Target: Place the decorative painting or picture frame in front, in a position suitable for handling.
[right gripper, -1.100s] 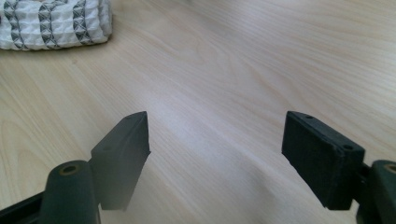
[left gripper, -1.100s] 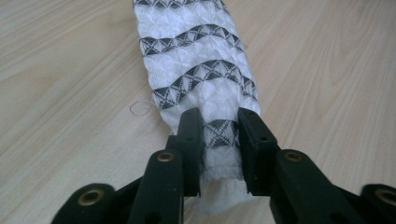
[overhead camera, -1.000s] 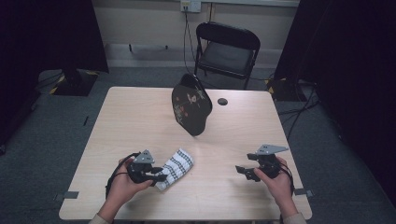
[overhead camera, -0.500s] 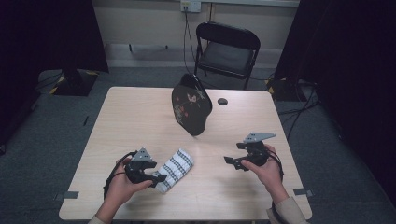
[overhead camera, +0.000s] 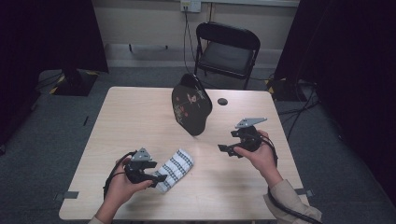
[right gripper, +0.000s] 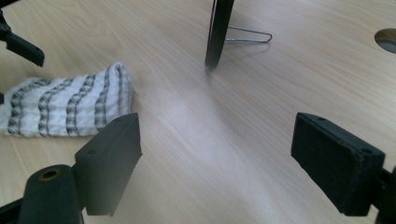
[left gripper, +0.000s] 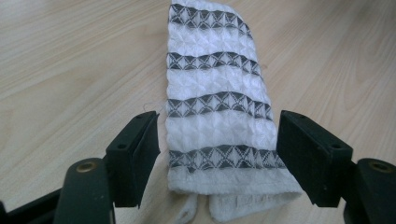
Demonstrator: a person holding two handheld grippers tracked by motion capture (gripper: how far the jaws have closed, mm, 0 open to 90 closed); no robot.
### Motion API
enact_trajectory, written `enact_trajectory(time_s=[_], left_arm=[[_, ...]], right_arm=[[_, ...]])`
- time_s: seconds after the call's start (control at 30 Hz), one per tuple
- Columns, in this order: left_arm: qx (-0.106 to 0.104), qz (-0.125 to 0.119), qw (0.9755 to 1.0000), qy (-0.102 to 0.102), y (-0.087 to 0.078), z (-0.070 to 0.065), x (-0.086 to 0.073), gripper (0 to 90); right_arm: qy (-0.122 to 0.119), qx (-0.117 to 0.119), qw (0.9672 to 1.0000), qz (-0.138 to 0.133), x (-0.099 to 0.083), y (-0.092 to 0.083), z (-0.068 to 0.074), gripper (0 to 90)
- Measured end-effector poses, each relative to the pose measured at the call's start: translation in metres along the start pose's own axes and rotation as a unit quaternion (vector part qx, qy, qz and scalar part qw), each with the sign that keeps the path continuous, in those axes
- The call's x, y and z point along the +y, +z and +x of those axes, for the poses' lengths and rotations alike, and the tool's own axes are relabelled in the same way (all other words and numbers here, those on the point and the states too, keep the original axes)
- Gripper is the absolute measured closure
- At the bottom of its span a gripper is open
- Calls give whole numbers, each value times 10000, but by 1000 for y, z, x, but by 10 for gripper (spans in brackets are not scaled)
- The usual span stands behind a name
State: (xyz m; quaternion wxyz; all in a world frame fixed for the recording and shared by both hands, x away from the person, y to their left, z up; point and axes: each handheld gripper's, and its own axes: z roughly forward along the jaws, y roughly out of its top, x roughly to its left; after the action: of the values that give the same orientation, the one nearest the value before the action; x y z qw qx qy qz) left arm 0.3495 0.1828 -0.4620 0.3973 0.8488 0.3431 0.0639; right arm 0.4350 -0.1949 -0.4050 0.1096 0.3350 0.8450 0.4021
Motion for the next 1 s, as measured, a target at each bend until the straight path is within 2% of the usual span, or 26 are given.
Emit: enact_trajectory(time_s=[0.23, 0.57, 0.77, 1.0], left_arm=[[8, -21, 10000, 0, 0, -1, 1, 301], [-12, -29, 10000, -12, 0, -1, 2, 301], [-42, -47, 10000, 6, 1, -1, 3, 301], [-67, -44, 10000, 47, 2, -1, 3, 301]], right_arm=[[25, 62, 9999, -89, 22, 6, 1, 170], [-184, 38, 9998, -46, 51, 19, 7, 196], [-195, 56, 9997, -102, 69, 24, 7, 217], [-265, -26, 9996, -76, 90, 32, 5, 232]])
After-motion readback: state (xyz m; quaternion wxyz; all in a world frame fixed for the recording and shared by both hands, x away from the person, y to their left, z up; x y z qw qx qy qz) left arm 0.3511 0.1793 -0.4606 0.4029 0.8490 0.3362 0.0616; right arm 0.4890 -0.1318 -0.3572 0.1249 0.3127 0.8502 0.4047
